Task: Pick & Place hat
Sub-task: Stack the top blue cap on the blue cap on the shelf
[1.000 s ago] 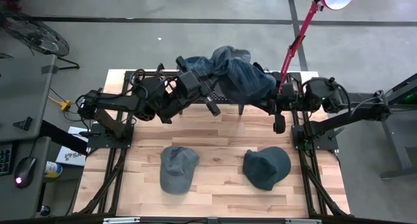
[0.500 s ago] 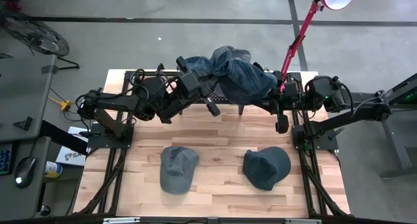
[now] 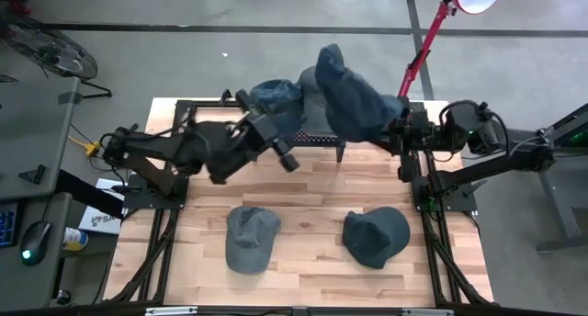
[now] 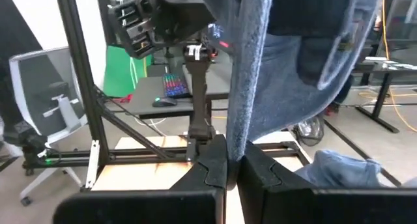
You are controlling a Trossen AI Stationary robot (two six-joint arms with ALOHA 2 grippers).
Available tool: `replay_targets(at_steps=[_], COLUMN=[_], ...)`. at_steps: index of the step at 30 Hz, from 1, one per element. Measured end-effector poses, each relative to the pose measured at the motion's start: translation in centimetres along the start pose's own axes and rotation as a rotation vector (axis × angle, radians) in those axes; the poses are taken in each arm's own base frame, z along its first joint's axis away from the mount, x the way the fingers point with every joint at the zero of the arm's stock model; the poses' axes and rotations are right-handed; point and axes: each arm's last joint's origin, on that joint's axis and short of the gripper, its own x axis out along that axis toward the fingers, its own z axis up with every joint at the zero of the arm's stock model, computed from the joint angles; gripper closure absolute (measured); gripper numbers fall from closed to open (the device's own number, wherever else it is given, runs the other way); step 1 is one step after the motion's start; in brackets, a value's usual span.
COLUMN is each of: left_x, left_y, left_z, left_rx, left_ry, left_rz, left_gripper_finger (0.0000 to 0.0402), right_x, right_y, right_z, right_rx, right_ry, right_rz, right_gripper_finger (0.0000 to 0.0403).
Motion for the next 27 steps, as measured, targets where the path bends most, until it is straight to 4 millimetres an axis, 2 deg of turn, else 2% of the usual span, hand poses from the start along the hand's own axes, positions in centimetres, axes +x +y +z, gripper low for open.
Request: replay_targets(at_steps=[4, 6, 10, 14, 18, 27], left_x=[-1.9, -2.5, -3.5, -4.0, -3.7, -2.8], left_y=[2.0, 3.3, 5.5, 6.9, 7.2, 6.0], left_z=[1.1, 1.6, 2.3, 1.8, 0.8, -0.9], left_rx=[0.007, -0.014, -0.055, -0.128, -0.169, -0.152], left_ry=[-0.014, -0.046, -0.117, -0.106, -0.023, 0.108], left_rz=[-0.017, -0.049, -0.179, -0.362, -0.469, -0.560], left_gripper_finger=[0.0178, 0.0177, 0.0177, 0.0177, 0.0177, 0.0177], right_x=[-0.1, 0.5, 1.7, 3.3, 5.1, 8.4], right_y=[-0.1, -0.2, -0.6, -0.9, -1.4, -1.8], right_z=[-0.7, -1.2, -1.5, -1.7, -2.8, -4.9], right_rx=[-0.006, -0.008, -0.045, -0.093, -0.099, -0.096], right_ry=[0.079, 0.148, 0.203, 0.239, 0.292, 0.373], right_rz=[0.084, 0.128, 0.160, 0.238, 0.283, 0.331], right_gripper_finger=[0.0397, 0.0397, 0.0397, 0.0397, 0.0397, 0.0397])
